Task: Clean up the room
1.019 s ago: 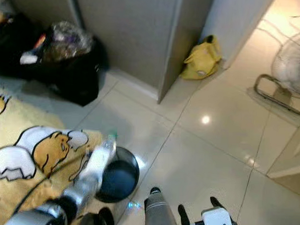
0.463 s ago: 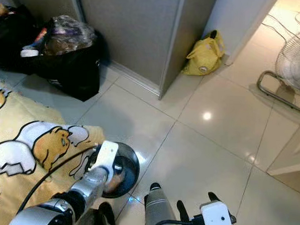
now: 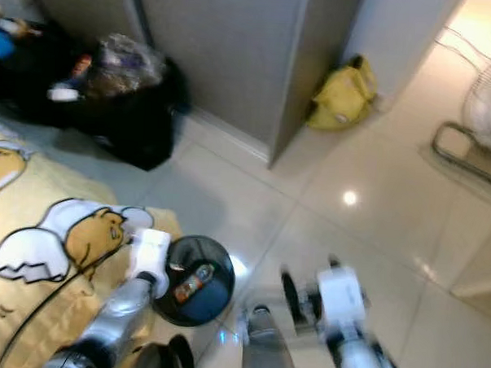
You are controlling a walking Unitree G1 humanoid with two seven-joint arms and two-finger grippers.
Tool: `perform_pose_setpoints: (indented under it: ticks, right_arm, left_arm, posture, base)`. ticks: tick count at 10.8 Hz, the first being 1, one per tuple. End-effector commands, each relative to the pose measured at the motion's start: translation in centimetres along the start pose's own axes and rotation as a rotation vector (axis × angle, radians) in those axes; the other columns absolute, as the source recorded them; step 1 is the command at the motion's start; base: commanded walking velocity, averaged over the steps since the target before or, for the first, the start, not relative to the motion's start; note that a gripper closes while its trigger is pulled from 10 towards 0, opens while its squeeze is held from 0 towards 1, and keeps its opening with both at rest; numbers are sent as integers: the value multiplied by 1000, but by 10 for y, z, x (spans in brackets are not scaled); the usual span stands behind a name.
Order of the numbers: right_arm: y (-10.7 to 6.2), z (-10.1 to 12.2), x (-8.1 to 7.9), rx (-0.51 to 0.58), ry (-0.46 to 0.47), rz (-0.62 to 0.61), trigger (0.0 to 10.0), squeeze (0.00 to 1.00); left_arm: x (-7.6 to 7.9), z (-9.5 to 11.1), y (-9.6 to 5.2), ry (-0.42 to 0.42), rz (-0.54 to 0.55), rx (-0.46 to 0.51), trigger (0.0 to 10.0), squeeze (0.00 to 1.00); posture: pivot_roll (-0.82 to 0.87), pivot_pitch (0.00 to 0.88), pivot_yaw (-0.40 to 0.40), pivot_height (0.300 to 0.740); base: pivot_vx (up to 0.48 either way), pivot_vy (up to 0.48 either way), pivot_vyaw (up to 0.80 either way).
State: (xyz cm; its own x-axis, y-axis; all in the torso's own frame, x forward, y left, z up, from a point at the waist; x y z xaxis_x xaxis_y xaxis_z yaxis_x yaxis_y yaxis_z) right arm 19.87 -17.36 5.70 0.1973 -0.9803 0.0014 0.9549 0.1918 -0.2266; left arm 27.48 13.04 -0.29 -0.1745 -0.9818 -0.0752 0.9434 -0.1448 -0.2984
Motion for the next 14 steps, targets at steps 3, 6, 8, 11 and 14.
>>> perform_pose_setpoints:
  ticks: [3,6,8,11,14]
  right_arm:
    - [43,8,9,37,61,-22,10000,0]
    - [58,11,8,61,45,7,10000,0]
    - [64,8,2,68,55,28,10000,0]
    - [72,8,3,83,88,27,10000,0]
    - [39,-16,5,15,74,81,10000,0]
  left_arm:
    - [-37,61,-23,-6,93,281,10000,0]
    - [-17,50,-45,7,48,231,10000,0]
    - [-19,56,-32,-40,56,187,10000,0]
    - [-28,45,-34,-52,109,137,10000,0]
    - [-41,15,-82,2,152,67,10000,0]
  posture:
    - [-176,0,74,740]
    - [-148,0,43,740]
    - [-160,0,55,740]
    - [-158,0,59,740]
    - [-152,0,49,740]
  base:
    - [-87,279,144]
    - [-219,234,713]
    - [0,0,641]
    - [0,-410,600]
    - [0,-160,517]
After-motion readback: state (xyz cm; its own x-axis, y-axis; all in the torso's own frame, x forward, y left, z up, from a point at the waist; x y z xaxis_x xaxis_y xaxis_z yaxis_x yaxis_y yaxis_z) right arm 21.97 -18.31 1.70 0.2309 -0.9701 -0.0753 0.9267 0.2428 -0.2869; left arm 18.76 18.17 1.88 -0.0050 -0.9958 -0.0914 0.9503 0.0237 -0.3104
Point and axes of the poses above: a point about 5 cm out from each wrist's last joint towards the gripper, its own y axis pointing out of the wrist towards the gripper, its own z axis along the axis of the wrist's last joint, x = y × z, the point moved 1 cm from there along y, pointing out of the wrist towards the gripper, and after that the axes turned 6 degrees about y, right-handed, at the moved point
